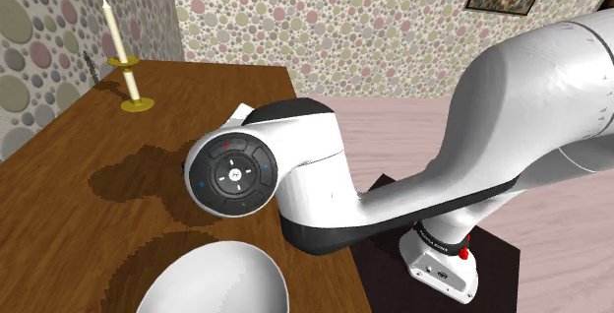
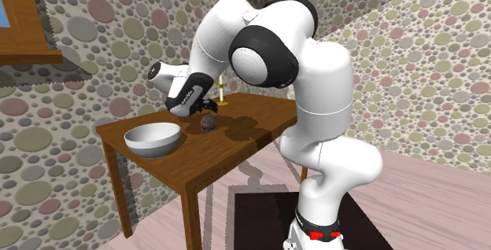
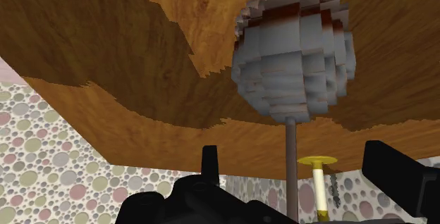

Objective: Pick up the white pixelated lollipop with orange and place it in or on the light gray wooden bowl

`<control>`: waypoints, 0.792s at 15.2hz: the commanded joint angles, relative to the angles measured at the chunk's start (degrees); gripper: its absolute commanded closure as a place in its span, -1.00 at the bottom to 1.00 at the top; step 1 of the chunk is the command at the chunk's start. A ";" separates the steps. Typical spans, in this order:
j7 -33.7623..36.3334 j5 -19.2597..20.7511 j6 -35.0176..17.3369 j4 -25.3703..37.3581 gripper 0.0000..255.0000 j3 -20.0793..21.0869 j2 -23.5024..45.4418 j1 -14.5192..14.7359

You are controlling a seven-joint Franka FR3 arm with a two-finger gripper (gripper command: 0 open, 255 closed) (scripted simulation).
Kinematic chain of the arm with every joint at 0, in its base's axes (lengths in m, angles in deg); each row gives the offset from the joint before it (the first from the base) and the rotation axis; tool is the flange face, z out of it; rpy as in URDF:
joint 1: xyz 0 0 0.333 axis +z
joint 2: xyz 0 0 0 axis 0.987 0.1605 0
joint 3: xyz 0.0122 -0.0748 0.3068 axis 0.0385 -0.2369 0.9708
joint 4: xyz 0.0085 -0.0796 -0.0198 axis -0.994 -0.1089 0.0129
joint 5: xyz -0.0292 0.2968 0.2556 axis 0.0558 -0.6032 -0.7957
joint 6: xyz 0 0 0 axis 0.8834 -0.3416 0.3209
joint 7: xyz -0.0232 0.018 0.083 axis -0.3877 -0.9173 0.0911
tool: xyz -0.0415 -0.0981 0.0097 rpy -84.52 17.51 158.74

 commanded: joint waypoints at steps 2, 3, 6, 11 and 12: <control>0.97 1.91 -4.36 -2.12 -1.00 -0.20 -0.69 -0.74; 1.08 2.11 -5.06 -2.28 -1.00 0.33 -0.73 -1.70; 1.23 2.39 -6.16 -2.53 -1.00 1.20 -0.83 -3.26; 1.23 2.39 -6.16 -2.52 -1.00 1.20 -0.84 -3.26; 1.23 2.39 -6.16 -2.52 -1.00 1.20 -0.84 -3.26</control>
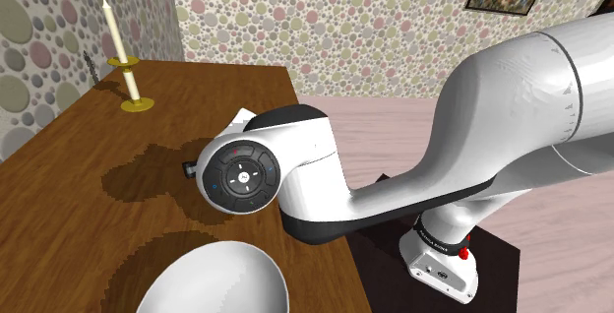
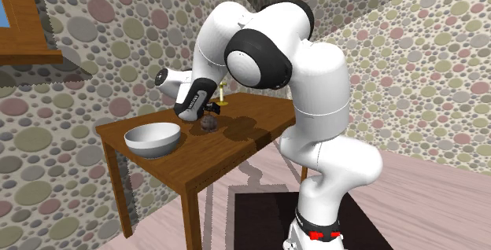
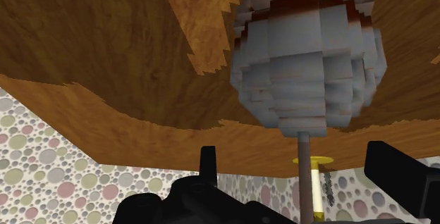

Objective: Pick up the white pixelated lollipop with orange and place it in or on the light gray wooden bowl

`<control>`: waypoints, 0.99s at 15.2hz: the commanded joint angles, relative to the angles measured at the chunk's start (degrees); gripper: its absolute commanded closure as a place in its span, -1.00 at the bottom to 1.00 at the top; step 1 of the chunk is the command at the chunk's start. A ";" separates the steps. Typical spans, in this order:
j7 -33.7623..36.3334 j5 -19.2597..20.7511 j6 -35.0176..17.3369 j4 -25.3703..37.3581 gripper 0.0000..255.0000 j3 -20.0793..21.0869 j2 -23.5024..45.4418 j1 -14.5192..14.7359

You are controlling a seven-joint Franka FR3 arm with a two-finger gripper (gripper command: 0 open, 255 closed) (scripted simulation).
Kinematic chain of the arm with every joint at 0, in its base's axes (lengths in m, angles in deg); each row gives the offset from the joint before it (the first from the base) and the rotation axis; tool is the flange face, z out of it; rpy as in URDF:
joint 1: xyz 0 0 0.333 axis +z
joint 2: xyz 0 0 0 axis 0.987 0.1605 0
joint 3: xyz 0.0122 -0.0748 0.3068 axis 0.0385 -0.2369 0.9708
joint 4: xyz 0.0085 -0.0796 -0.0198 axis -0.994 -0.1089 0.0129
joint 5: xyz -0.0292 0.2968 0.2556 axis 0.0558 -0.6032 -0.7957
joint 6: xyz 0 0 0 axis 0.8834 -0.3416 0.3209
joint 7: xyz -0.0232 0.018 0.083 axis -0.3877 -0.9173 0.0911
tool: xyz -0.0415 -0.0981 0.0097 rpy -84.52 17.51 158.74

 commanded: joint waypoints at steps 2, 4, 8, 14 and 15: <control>0.00 0.00 -0.01 0.00 1.00 0.00 0.00 0.00; 0.00 0.01 -0.02 0.00 1.00 0.01 0.00 -0.02; -0.04 -0.03 0.09 0.10 1.00 0.05 0.01 -0.02; -1.74 0.01 2.07 1.24 1.00 -2.93 0.88 2.59; -2.19 -0.03 2.58 1.58 1.00 -3.65 1.05 3.21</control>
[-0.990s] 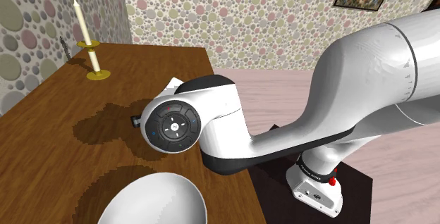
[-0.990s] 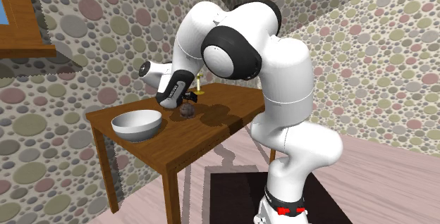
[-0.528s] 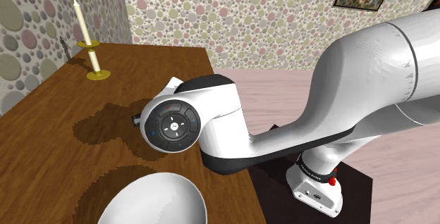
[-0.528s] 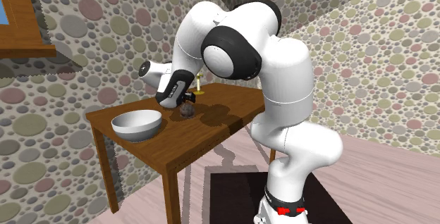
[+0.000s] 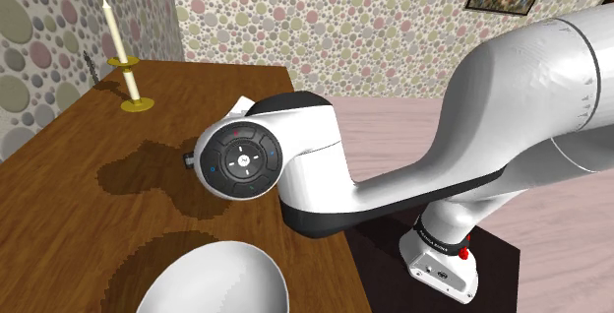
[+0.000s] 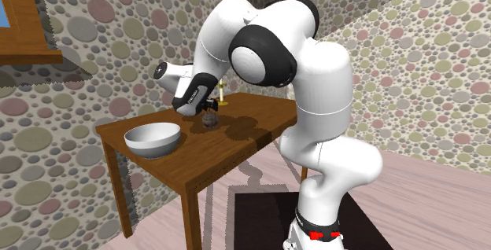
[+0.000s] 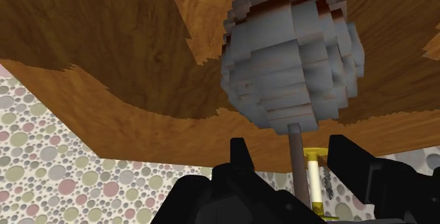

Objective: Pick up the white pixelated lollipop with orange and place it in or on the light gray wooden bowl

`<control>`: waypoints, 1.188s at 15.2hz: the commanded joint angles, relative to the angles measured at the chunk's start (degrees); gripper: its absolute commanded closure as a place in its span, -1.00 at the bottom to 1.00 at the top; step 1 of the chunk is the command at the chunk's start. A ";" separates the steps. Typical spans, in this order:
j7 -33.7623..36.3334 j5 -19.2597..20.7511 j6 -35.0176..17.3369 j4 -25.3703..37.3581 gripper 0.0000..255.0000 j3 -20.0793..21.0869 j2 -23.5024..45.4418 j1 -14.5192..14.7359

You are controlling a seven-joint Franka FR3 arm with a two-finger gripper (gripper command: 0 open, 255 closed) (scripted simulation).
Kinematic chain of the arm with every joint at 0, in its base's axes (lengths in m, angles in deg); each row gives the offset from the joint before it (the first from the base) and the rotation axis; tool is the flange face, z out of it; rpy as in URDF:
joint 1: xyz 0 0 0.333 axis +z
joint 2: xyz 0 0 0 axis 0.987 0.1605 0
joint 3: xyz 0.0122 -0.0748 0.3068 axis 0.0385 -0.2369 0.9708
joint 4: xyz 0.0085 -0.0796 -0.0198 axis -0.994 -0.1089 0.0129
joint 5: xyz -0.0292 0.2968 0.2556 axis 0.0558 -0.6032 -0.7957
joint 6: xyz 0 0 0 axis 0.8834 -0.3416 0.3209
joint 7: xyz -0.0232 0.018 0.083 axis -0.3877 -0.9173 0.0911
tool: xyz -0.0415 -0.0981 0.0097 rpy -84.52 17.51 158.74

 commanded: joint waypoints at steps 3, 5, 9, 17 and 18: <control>-1.88 -0.16 1.98 1.52 1.00 -2.60 0.64 2.11; -2.83 -0.30 2.97 2.28 1.00 -3.92 0.88 3.22; -4.78 -0.68 4.93 3.93 1.00 -6.36 1.22 5.20; -8.74 -1.59 8.81 7.75 1.00 -10.33 1.62 8.12; -9.23 -1.71 9.29 8.28 1.00 -10.74 1.66 8.39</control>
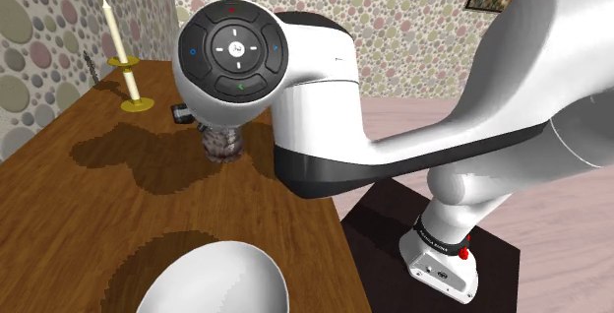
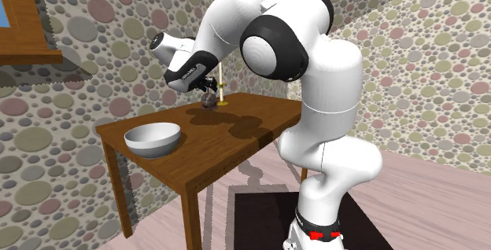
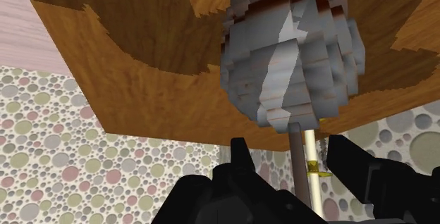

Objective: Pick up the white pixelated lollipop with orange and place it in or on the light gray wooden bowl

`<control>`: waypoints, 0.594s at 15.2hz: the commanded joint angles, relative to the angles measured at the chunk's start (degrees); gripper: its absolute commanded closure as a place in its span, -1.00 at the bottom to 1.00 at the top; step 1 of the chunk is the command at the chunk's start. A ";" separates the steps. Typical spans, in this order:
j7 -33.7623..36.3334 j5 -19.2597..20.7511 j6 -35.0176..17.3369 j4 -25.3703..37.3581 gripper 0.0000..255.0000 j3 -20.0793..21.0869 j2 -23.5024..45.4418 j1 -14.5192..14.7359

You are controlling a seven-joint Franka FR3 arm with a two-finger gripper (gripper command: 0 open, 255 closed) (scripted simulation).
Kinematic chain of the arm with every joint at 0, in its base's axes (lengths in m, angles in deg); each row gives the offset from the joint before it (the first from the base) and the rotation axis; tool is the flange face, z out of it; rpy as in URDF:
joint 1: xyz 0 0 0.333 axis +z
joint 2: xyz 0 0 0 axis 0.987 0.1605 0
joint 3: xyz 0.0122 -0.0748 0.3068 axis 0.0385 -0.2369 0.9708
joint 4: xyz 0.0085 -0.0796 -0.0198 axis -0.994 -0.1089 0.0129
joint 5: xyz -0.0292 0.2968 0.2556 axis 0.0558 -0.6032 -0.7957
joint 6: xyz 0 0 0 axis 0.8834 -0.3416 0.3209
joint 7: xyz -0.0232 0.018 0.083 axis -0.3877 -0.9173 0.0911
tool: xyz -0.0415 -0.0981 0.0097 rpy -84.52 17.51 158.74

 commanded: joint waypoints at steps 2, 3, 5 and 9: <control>-1.50 -0.39 1.51 1.54 1.00 -1.39 0.05 1.00; -1.99 -0.50 2.00 2.10 1.00 -1.73 0.10 1.20; -2.95 -0.70 3.00 3.26 1.00 -2.36 0.19 1.53; -3.97 -1.57 5.72 5.62 1.00 -2.50 -0.12 2.40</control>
